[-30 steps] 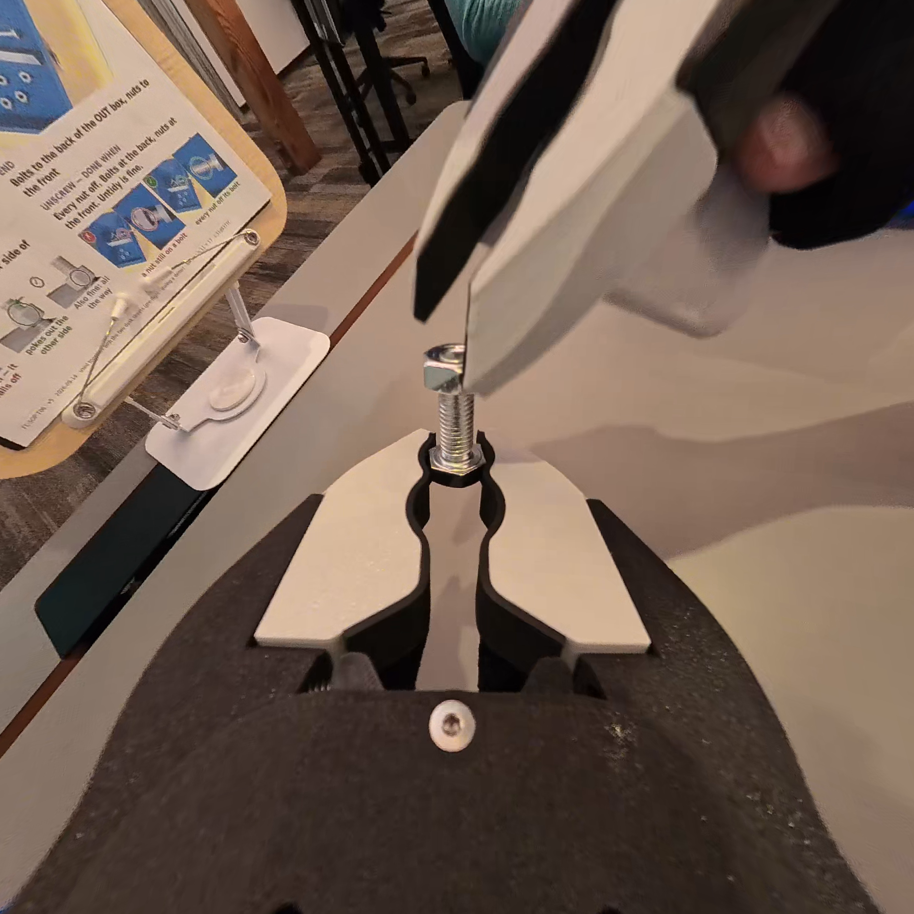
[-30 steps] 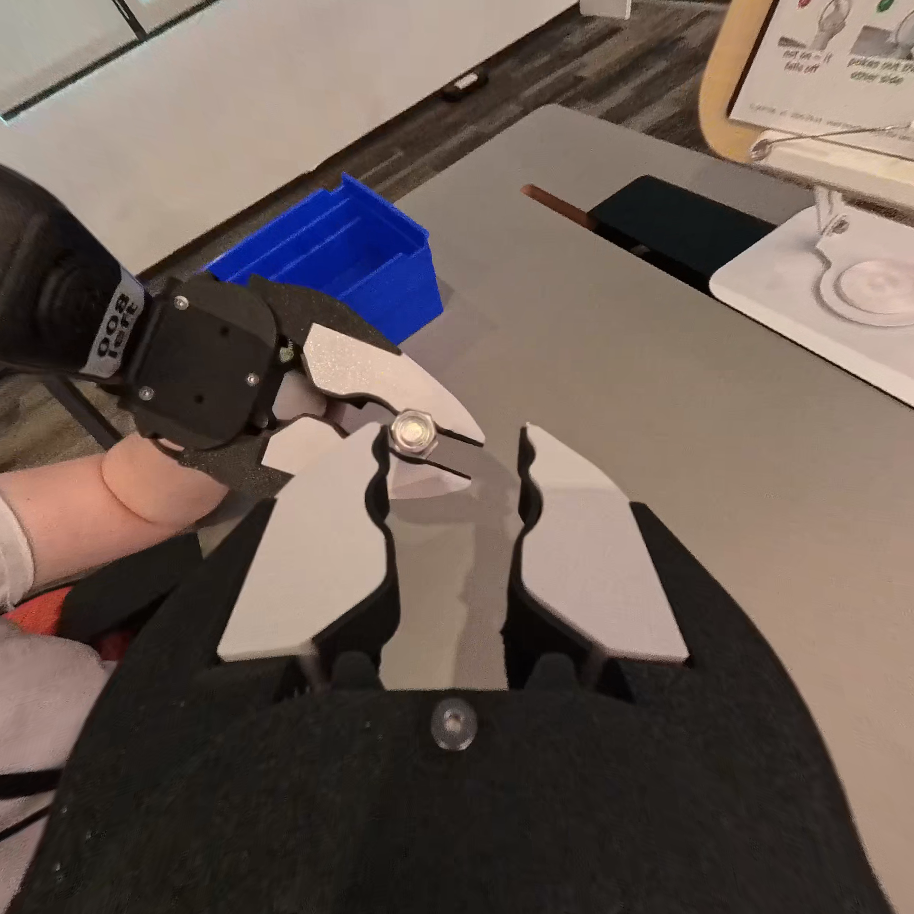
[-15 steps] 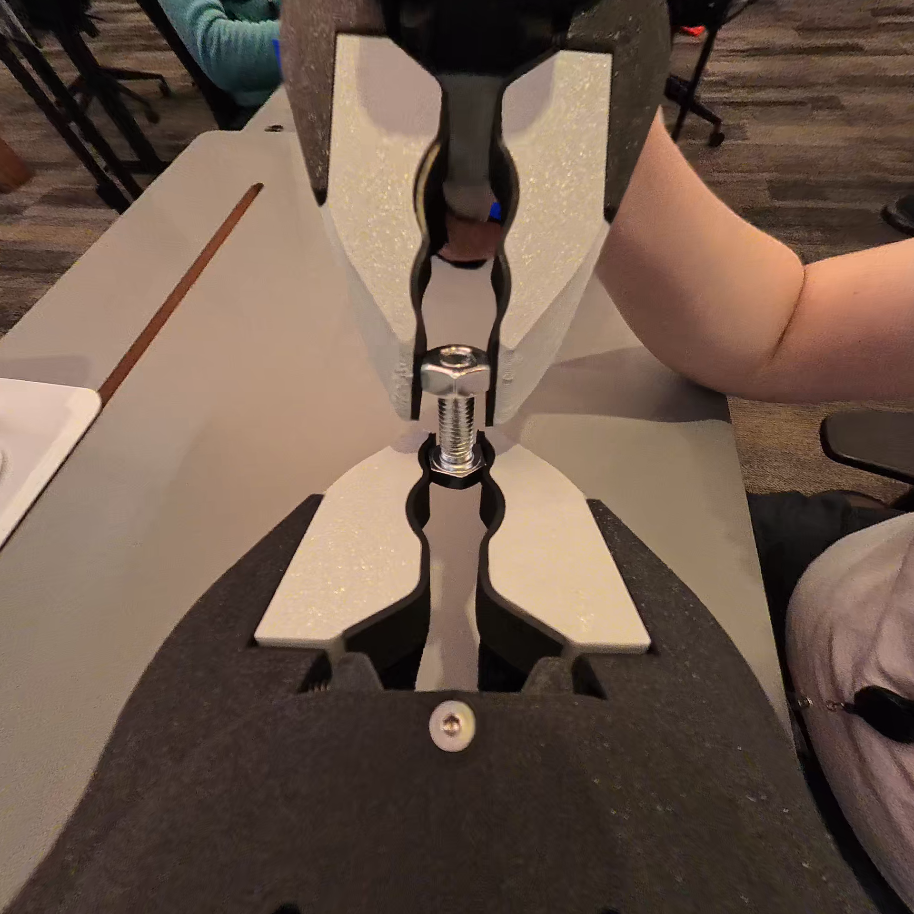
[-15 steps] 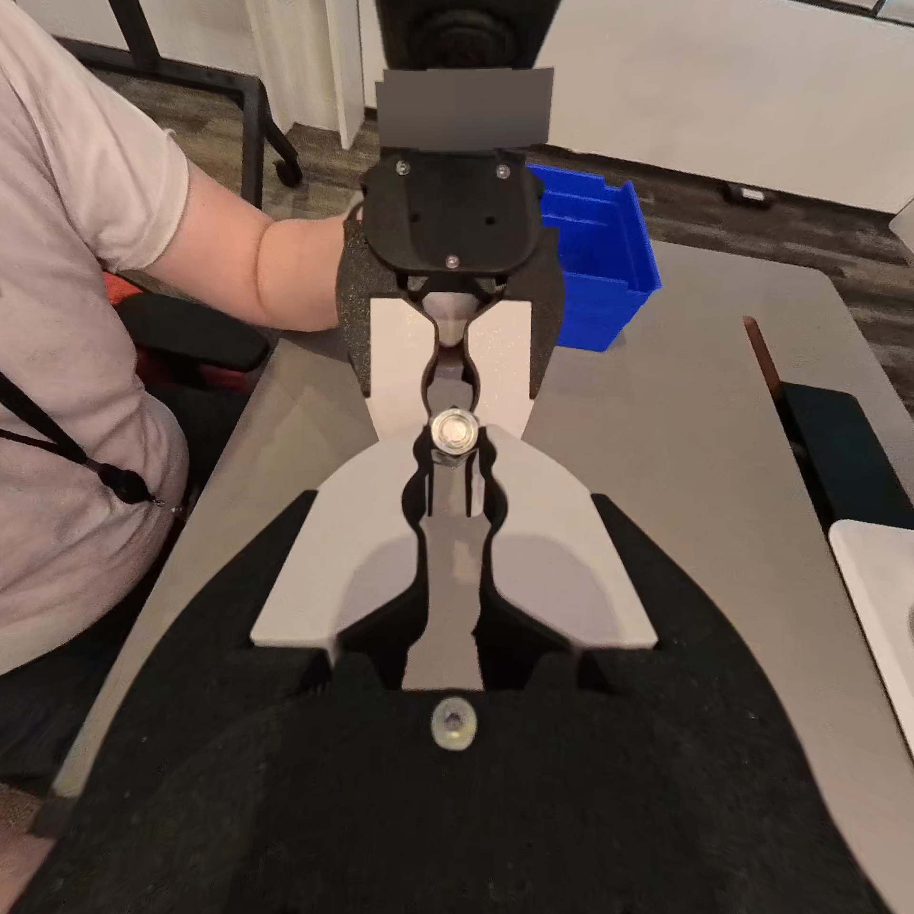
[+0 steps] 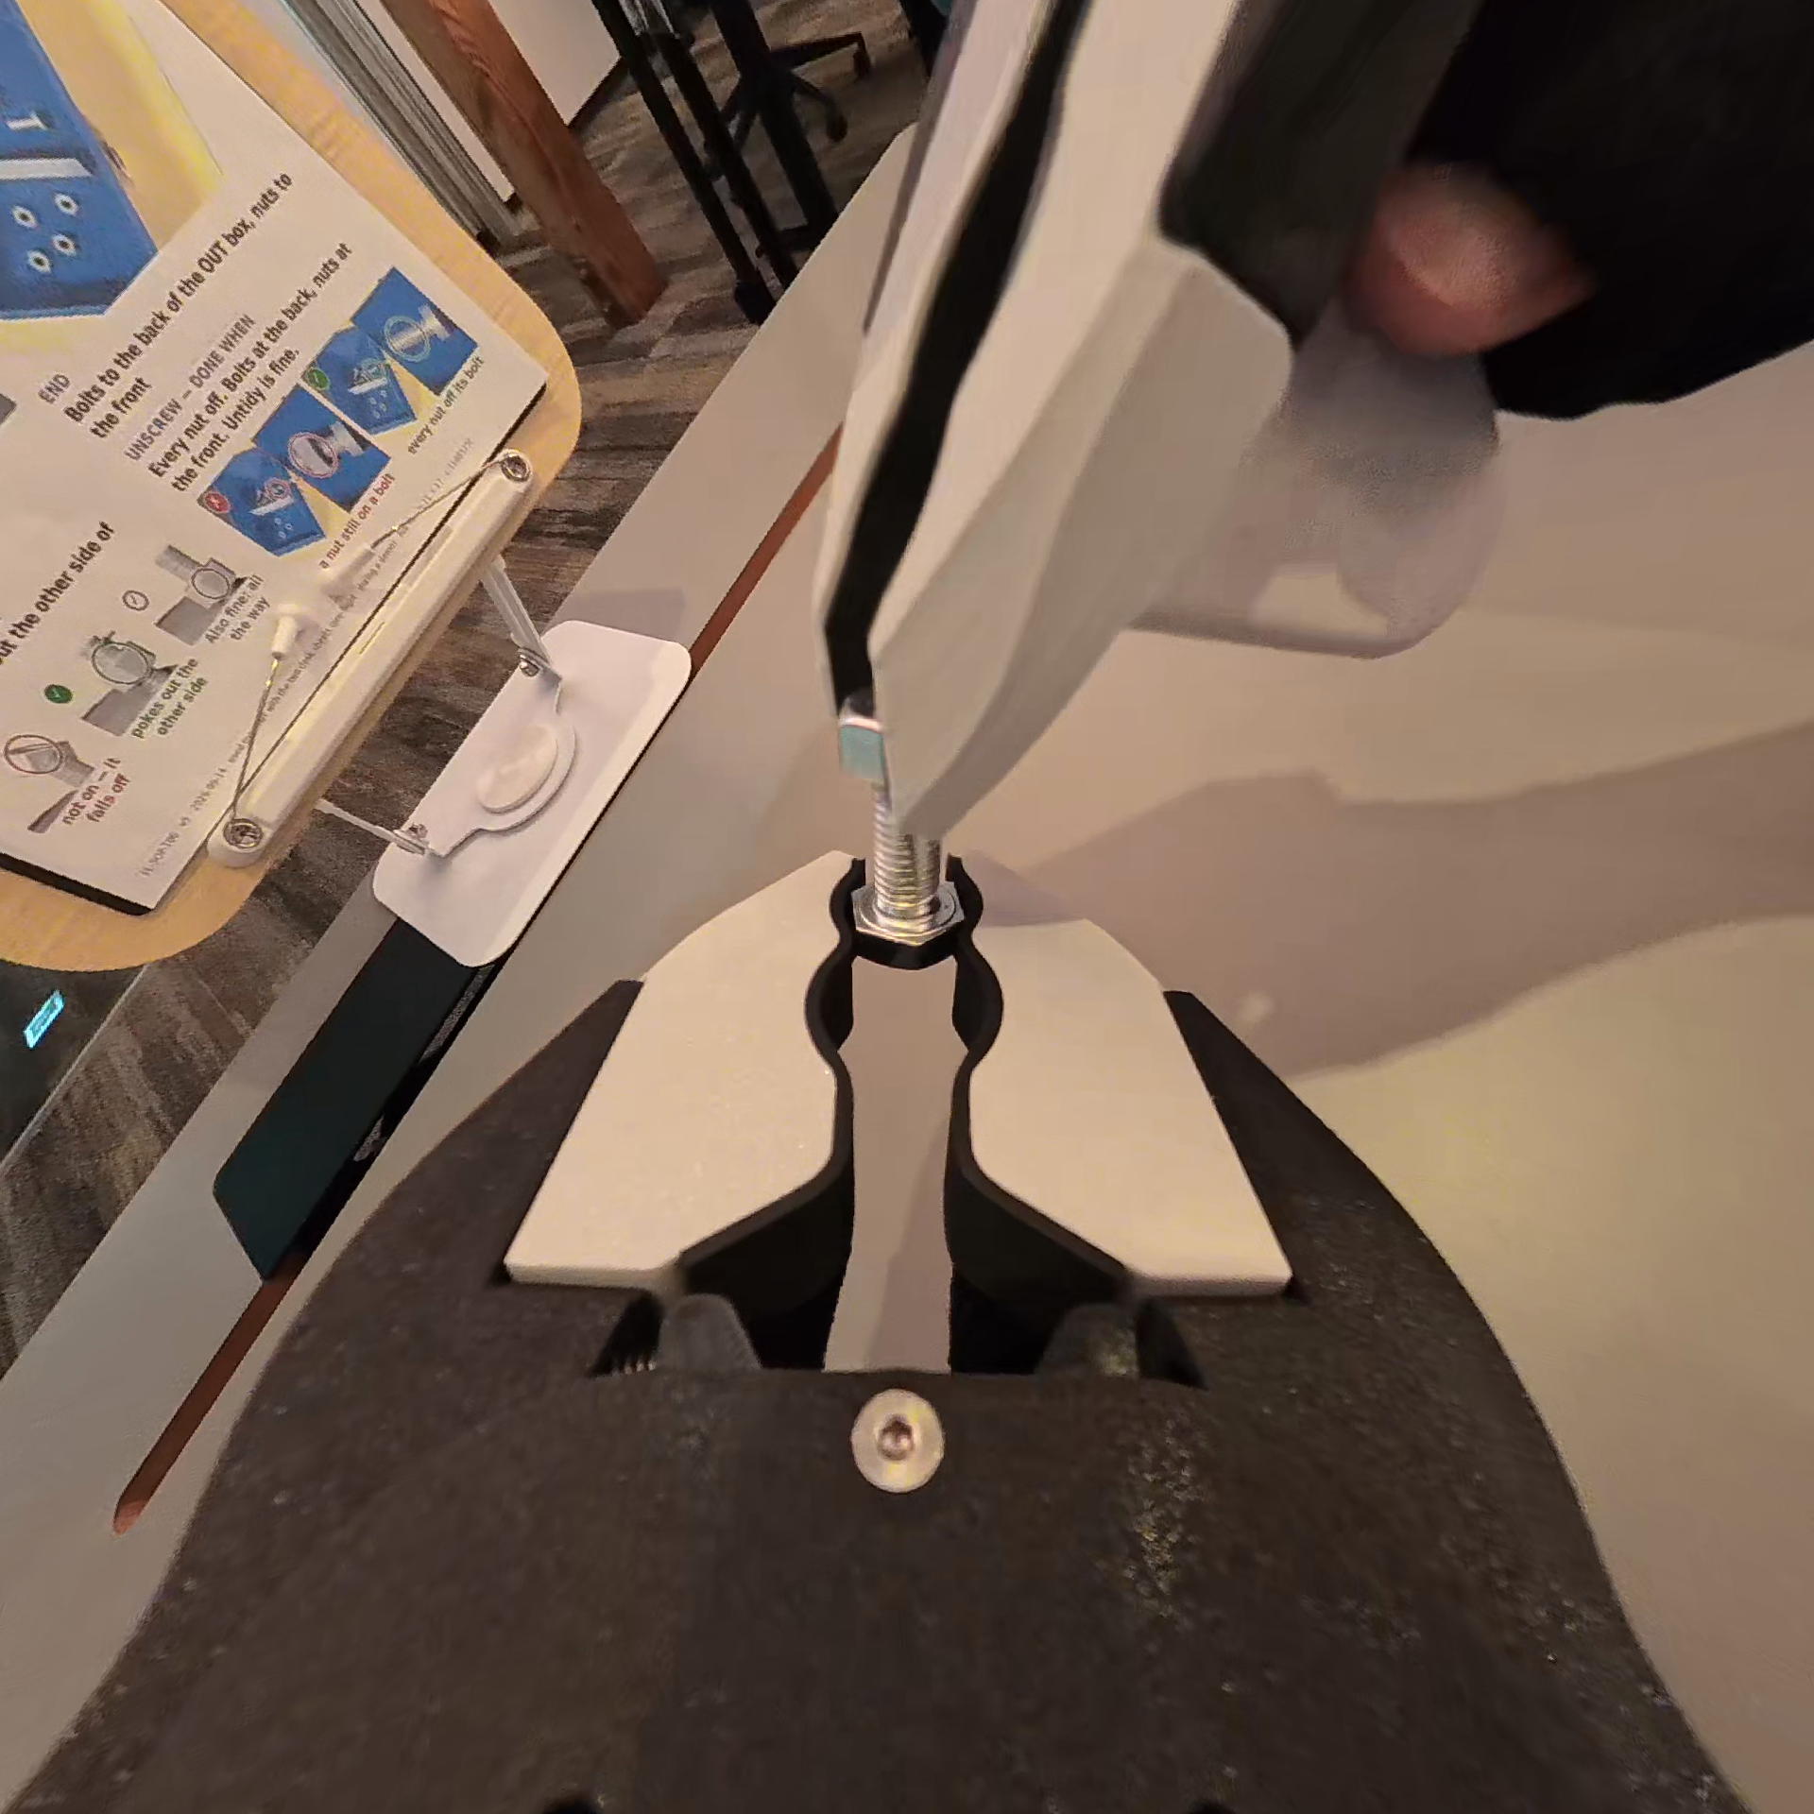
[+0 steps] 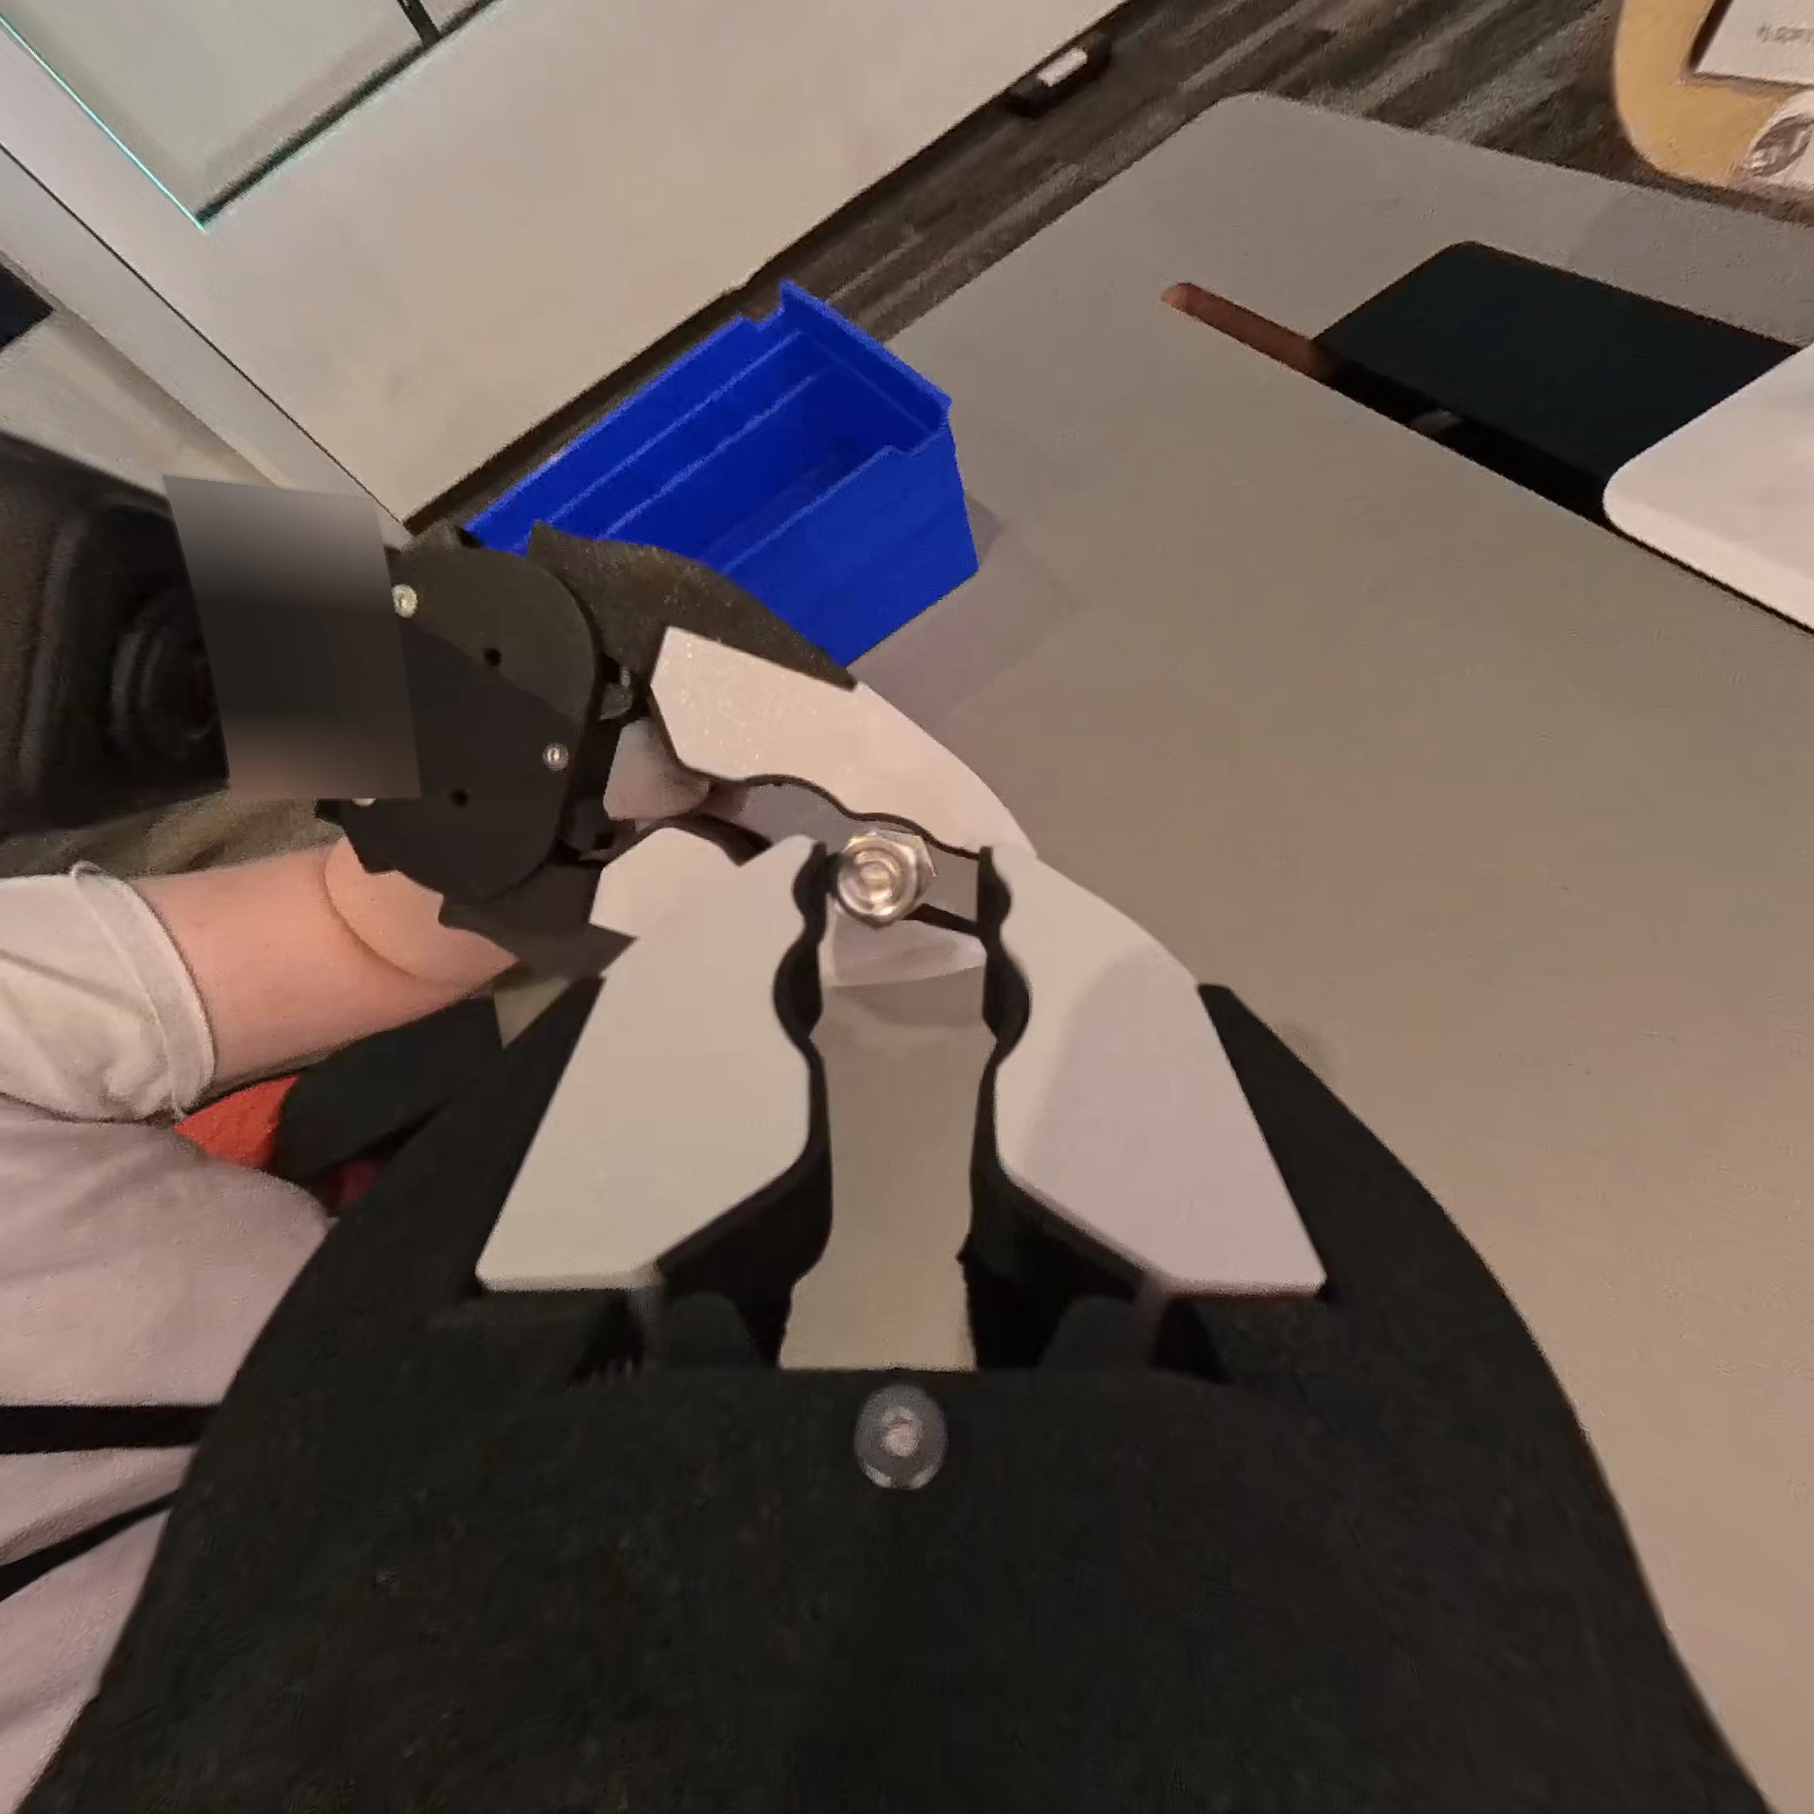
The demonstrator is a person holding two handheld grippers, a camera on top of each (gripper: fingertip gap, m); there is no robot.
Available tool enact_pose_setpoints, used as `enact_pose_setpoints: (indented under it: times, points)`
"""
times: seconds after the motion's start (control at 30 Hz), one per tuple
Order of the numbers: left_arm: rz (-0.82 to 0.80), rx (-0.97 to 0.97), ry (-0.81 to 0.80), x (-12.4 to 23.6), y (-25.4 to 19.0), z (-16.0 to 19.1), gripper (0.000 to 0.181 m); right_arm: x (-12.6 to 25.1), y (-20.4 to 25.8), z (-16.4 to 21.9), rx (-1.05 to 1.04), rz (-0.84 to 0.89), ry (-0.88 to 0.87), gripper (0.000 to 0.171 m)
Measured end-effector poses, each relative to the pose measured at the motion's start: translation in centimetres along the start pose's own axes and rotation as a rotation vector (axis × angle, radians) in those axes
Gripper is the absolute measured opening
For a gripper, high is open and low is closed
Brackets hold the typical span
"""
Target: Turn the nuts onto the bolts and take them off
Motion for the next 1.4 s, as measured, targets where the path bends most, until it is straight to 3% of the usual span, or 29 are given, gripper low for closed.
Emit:
enact_pose_setpoints:
  times: [0.03, 0.13, 0.33, 0.43, 0.53, 0.6, 0.63, 0.8, 0.9, 1.0, 1.07, 1.13, 1.23, 1.4]
  points:
    - [0.001, -0.003, 0.007, 0.0, 0.0, 0.1, 0.015, 0.0, 0.3, 0.1, 0.026, -0.005, 0.016, 0.019]
    - [0.07, -0.01, 0.004, 0.0, -0.7, 0.0, 0.015, 0.3, 0.7, 0.4, 0.162, -0.003, 0.058, 0.017]
    - [0.517, 0.058, -0.034, 1.3, -4.1, 0.0, 0.015, 1.5, 3.2, 2.4, 0.726, -0.172, 0.029, 0.017]
    - [0.598, 0.091, -0.084, 1.8, -4.6, -0.6, 0.015, 2.1, 3.7, 2.2, 0.724, -0.229, -0.009, 0.017]
    - [0.501, 0.084, -0.084, 1.6, -3.8, -0.7, 0.015, 2.1, 3.0, 1.7, 0.659, -0.181, -0.019, 0.018]
    - [0.4, 0.065, -0.066, 1.2, -2.9, -0.5, 0.015, 1.9, 2.1, 1.1, 0.532, -0.103, -0.009, 0.04]
    - [0.355, 0.061, -0.061, 1.1, -2.5, -0.4, 0.015, 1.9, 1.6, 0.8, 0.449, -0.077, -0.009, 0.042]
    - [0.06, 0.008, -0.023, 0.8, 0.1, -0.1, 0.015, 1.7, 0.0, -0.4, -0.025, -0.09, -0.063, 0.035]
    - [-0.008, -0.031, 0.004, 0.7, 0.3, 0.0, 0.015, 1.0, -0.3, -0.7, -0.087, -0.072, -0.091, 0.034]
    - [-0.027, -0.032, 0.008, 0.5, 0.3, 0.0, 0.015, -0.1, 0.0, -0.1, -0.047, -0.025, -0.007, 0.034]
    - [-0.019, -0.039, 0.015, 0.5, 0.2, 0.0, 0.016, -0.3, 0.6, -0.2, 0.041, -0.023, 0.01, 0.018]
    - [0.042, -0.031, 0.009, 0.6, -0.2, 0.0, 0.015, -0.1, 0.9, -0.2, 0.164, -0.014, 0.04, 0.018]
    - [0.28, -0.021, -0.019, 1.3, -2.0, 0.0, 0.015, 0.6, 1.9, 0.7, 0.456, -0.112, 0.082, 0.018]
    - [0.591, 0.018, -0.066, 2.5, -4.9, -0.6, 0.015, 2.4, 3.6, 2.3, 0.753, -0.308, 0.0, 0.017]
Point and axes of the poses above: each gripper's, where its closed fingertips meet, x back along the fingers, z out of its underside, y = z × x across the jaws, the point moved 5 cm from there along x, back along the fingers, and after that the axes turned 7 degrees about z, right-handed, at the moved point
